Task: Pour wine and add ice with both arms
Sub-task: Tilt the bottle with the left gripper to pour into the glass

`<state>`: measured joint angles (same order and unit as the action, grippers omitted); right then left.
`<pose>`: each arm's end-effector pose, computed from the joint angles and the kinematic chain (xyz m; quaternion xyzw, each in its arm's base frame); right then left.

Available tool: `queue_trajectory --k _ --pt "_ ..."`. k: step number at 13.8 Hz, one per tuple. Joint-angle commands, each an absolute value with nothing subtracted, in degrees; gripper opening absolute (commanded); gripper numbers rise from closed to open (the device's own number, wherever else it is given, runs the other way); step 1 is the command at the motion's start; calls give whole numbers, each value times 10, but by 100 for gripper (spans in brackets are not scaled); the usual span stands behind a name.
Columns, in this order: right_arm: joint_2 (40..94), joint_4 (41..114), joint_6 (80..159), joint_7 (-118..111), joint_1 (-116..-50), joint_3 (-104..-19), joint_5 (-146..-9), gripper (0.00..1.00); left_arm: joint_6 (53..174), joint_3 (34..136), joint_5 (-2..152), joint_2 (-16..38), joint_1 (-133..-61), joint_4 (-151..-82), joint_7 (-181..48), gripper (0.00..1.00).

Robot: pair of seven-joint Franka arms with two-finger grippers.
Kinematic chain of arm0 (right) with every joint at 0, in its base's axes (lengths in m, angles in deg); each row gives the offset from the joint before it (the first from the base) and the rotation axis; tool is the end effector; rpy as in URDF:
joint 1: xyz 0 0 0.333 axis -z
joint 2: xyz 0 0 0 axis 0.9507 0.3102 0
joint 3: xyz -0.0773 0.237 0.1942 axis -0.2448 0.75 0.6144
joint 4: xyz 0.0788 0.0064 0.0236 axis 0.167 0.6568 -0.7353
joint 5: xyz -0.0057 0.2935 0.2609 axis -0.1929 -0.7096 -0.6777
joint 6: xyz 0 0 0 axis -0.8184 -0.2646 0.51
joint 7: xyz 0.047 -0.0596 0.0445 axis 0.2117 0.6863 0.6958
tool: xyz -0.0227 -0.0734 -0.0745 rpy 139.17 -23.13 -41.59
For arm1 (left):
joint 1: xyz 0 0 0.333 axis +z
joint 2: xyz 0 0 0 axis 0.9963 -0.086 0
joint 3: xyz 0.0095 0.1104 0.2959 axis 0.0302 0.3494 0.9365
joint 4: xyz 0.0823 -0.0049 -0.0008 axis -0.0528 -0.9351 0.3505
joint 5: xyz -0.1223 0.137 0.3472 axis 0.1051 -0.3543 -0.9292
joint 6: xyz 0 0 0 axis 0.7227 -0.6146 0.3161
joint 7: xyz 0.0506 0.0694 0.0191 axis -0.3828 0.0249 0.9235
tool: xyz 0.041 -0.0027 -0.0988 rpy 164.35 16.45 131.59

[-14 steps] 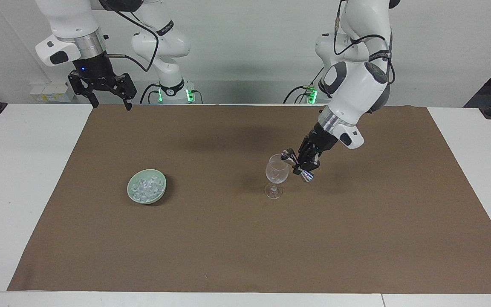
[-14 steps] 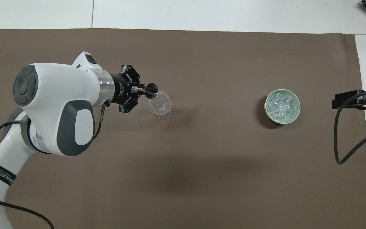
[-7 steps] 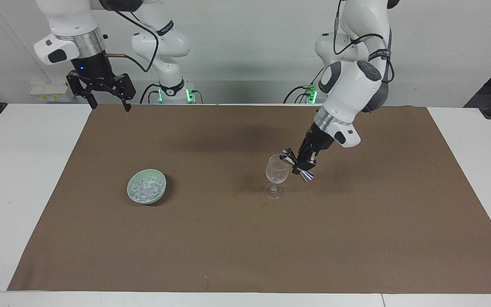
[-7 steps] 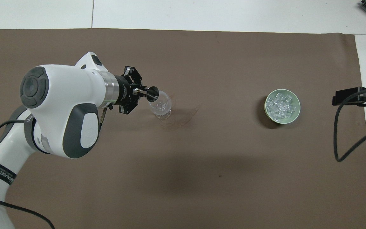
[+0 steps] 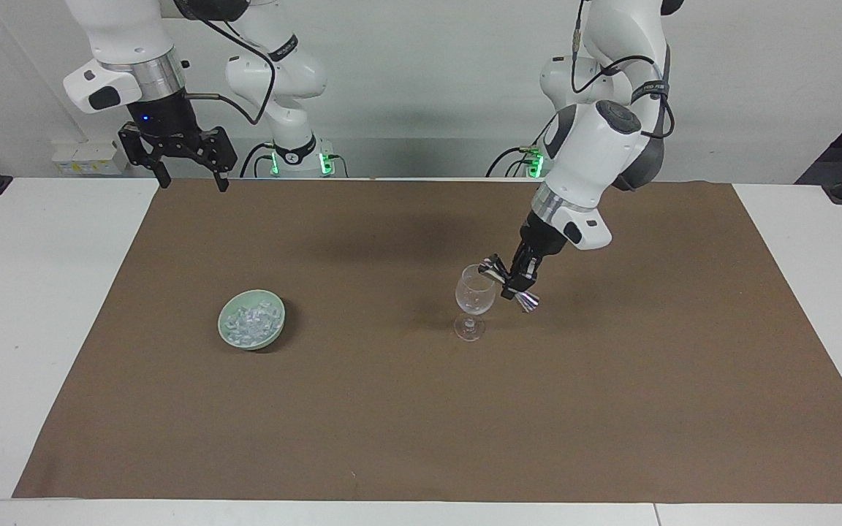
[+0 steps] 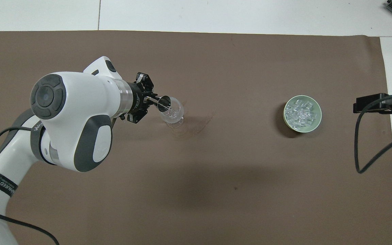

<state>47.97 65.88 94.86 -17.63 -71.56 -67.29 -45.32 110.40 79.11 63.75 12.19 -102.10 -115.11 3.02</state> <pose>0.5371 0.0083 0.6557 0.9979 -0.0431 0.0481 0.0102 0.5634 -0.2774 0.4720 0.8146 0.5436 0.0034 0.2024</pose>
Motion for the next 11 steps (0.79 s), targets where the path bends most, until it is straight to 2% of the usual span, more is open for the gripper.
queue_trajectory --k 1,11 --pt "477 661 947 -160 -705 -672 -467 100 1117 801 608 127 -1040 -1161 34 0" --pt "477 661 947 -160 -705 -672 -467 100 1123 801 561 126 -1041 -1156 45 0"
